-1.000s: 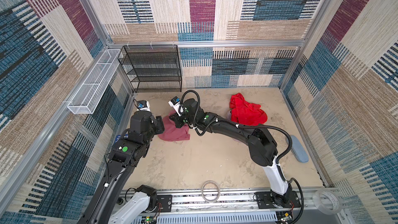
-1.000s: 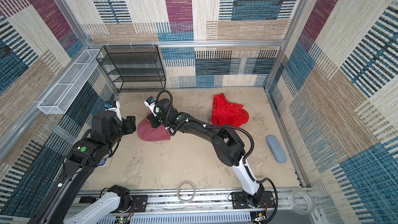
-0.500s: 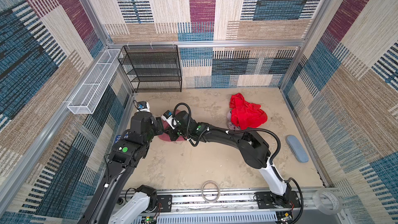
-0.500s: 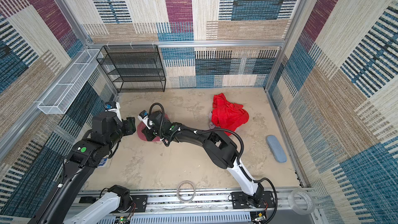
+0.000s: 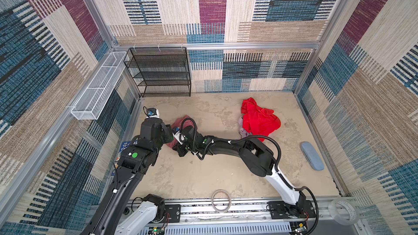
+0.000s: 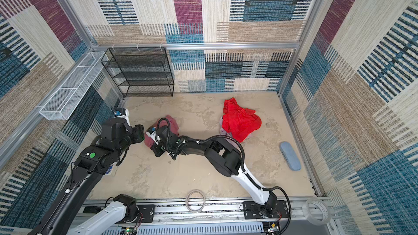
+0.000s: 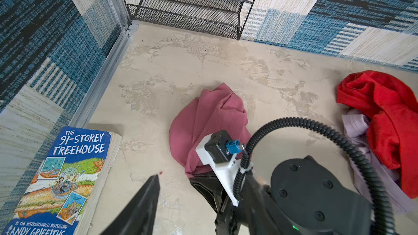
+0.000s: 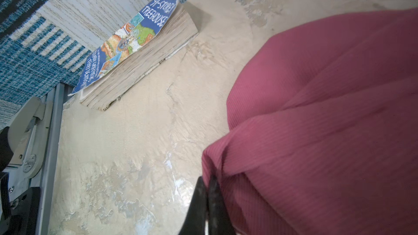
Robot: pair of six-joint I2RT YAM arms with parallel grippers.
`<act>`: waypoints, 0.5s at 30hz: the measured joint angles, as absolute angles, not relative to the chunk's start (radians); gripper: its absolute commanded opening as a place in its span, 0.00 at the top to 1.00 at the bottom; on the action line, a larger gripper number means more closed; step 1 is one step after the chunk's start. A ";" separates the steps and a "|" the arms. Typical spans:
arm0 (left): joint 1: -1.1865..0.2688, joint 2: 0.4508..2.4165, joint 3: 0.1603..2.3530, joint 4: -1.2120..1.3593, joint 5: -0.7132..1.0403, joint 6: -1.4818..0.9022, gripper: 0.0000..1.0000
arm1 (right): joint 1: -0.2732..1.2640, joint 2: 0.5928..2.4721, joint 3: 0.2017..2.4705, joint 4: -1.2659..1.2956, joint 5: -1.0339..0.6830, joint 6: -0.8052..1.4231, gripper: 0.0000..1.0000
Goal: Pick out a specific cloth from the pile
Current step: 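Lower the pink shirt and open the right gripper to release it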
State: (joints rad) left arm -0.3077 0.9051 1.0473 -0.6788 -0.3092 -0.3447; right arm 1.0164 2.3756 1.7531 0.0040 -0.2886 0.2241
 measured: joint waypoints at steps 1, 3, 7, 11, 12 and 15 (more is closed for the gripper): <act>-0.308 0.908 1.045 -0.677 -0.308 -0.345 0.38 | 1.018 2.379 1.753 0.007 -0.289 0.228 1.00; -0.308 0.914 1.043 -0.677 -0.307 -0.345 0.38 | 1.023 2.390 1.755 0.010 -0.292 0.232 1.00; -0.308 0.918 1.036 -0.669 -0.307 -0.345 0.38 | 1.027 2.412 1.767 0.012 -0.305 0.239 1.00; -0.308 0.923 1.021 -0.651 -0.306 -0.345 0.38 | 1.028 2.420 1.767 0.012 -0.311 0.250 0.88; -0.308 0.926 1.016 -0.645 -0.305 -0.345 0.38 | 1.028 2.420 1.767 0.012 -0.311 0.254 0.81; -0.308 0.929 1.011 -0.641 -0.299 -0.345 0.38 | 1.028 2.408 1.758 0.008 -0.311 0.257 0.61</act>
State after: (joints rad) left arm -0.3080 0.9295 1.0107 -0.6411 -0.2989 -0.3450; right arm 1.0275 2.4081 1.7576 0.0078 -0.3107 0.2569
